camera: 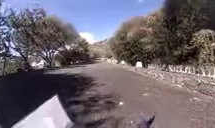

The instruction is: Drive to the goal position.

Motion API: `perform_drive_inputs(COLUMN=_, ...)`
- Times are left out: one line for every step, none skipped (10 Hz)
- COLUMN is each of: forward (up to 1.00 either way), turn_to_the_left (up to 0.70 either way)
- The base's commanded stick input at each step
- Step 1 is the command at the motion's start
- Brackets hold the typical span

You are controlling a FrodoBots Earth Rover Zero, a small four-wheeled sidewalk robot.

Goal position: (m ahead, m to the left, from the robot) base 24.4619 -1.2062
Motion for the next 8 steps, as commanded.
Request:
perform_drive_inputs(forward=0.50, turn_to_the_left=0.00)
perform_drive_inputs(forward=0.50, turn_to_the_left=0.00)
perform_drive_inputs(forward=0.50, turn_to_the_left=0.00)
perform_drive_inputs(forward=0.50, turn_to_the_left=0.00)
perform_drive_inputs(forward=0.50, turn_to_the_left=0.00)
perform_drive_inputs(forward=0.50, turn_to_the_left=0.00)
perform_drive_inputs(forward=0.50, turn_to_the_left=0.00)
perform_drive_inputs(forward=0.50, turn_to_the_left=0.00)
